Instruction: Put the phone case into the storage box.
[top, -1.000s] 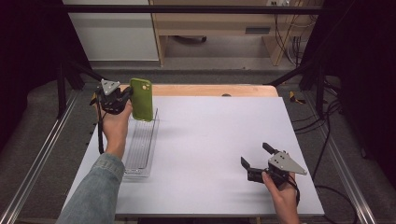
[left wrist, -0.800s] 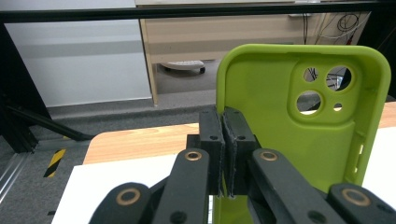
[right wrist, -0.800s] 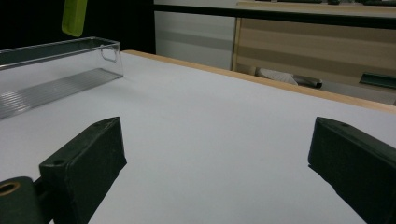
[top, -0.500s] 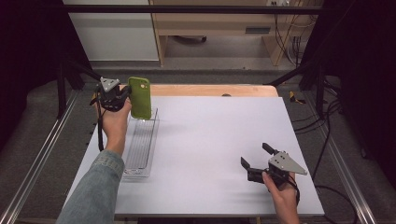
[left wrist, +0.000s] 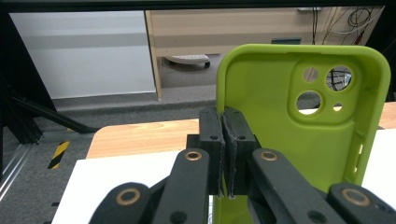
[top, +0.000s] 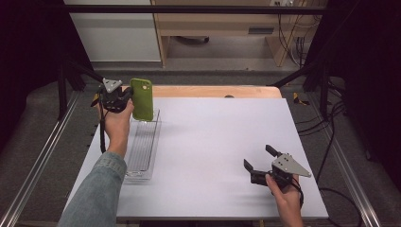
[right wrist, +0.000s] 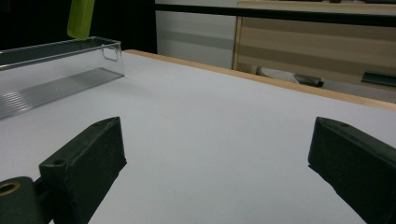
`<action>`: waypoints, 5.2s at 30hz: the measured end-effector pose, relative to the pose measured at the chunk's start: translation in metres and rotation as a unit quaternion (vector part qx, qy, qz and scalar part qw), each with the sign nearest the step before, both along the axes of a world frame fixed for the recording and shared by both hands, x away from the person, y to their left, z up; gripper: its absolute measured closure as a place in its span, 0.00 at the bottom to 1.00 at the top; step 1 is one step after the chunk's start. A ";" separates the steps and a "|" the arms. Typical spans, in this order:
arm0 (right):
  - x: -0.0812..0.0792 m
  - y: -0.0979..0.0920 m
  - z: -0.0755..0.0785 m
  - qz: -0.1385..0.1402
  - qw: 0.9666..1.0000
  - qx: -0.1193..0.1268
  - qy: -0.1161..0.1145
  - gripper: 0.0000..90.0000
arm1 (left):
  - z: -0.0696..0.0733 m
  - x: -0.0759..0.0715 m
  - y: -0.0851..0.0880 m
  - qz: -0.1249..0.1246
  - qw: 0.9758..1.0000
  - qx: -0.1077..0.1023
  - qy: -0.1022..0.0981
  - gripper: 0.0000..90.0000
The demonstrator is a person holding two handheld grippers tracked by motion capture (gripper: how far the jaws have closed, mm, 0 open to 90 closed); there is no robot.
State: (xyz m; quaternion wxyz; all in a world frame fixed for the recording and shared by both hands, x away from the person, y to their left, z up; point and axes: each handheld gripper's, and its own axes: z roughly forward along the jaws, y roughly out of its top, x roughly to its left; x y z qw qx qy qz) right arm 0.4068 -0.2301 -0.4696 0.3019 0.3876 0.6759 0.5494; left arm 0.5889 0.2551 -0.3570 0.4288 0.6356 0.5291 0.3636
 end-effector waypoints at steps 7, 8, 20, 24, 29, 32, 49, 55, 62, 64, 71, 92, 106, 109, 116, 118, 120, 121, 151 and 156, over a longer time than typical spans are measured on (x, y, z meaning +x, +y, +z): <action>0.000 0.000 0.000 0.000 1.000 -0.001 0.001 0.04 | 0.000 0.001 0.002 0.000 1.000 -0.006 -0.001 0.97; 0.000 0.000 -0.001 -0.001 1.000 -0.001 0.001 0.04 | 0.000 0.001 0.002 0.000 1.000 -0.005 0.000 0.97; -0.006 0.001 0.000 0.008 1.000 0.021 -0.021 0.04 | -0.004 0.004 -0.001 -0.002 1.000 0.002 0.005 0.97; -0.009 0.003 0.000 0.012 0.999 0.017 -0.024 0.04 | -0.006 0.006 -0.001 -0.001 1.000 0.003 0.009 0.97; -0.008 0.003 -0.002 0.012 1.000 0.020 -0.020 0.04 | -0.007 0.007 -0.002 0.000 1.000 0.000 0.009 0.97; -0.008 0.002 -0.002 0.013 1.000 0.018 -0.020 0.04 | -0.008 0.008 -0.003 0.001 1.000 0.003 0.009 0.97; -0.006 0.008 -0.004 0.024 1.000 0.006 -0.018 0.04 | -0.016 0.015 -0.001 0.018 1.000 -0.010 0.022 0.97; -0.007 0.006 -0.003 0.025 0.999 0.007 -0.020 0.04 | -0.020 0.016 -0.003 0.022 0.999 -0.006 0.025 0.97; -0.007 0.006 -0.003 0.026 0.999 0.006 -0.019 0.04 | -0.024 0.018 0.000 0.026 0.999 -0.003 0.031 0.97; -0.007 0.007 -0.003 0.026 0.999 0.006 -0.019 0.04 | -0.026 0.018 0.001 0.027 0.999 -0.004 0.033 0.97; -0.007 0.006 -0.003 0.026 0.999 0.006 -0.019 0.04 | -0.031 0.019 0.001 0.026 0.999 -0.006 0.037 0.97; -0.007 0.006 -0.002 0.025 0.999 0.006 -0.021 0.04 | -0.036 0.019 -0.002 0.023 0.999 -0.011 0.047 0.97; -0.007 0.006 -0.002 0.025 0.999 0.005 -0.021 0.04 | -0.041 0.020 -0.001 0.029 0.998 -0.006 0.053 0.97; -0.007 0.006 -0.003 0.026 0.999 0.005 -0.021 0.04 | -0.040 0.020 -0.001 0.029 0.998 -0.005 0.052 0.97; -0.007 0.006 -0.003 0.026 0.999 0.005 -0.021 0.04 | -0.041 0.020 -0.003 0.030 0.998 -0.001 0.055 0.96; -0.007 0.006 -0.003 0.026 0.999 0.005 -0.021 0.04 | -0.042 0.020 -0.004 0.030 0.998 -0.002 0.055 0.96; -0.007 0.006 -0.003 0.026 0.999 0.005 -0.021 0.04 | -0.042 0.020 -0.005 0.029 0.998 0.000 0.055 0.96; -0.007 0.006 -0.003 0.026 0.999 0.005 -0.021 0.04 | -0.042 0.020 -0.006 0.028 0.998 0.003 0.056 0.96; -0.007 0.005 -0.003 0.026 0.999 0.005 -0.020 0.04 | -0.050 0.024 -0.008 0.038 0.996 0.012 0.076 0.96; -0.006 0.005 -0.003 0.026 0.999 0.004 -0.019 0.04 | -0.052 0.025 -0.009 0.037 0.996 0.014 0.077 0.96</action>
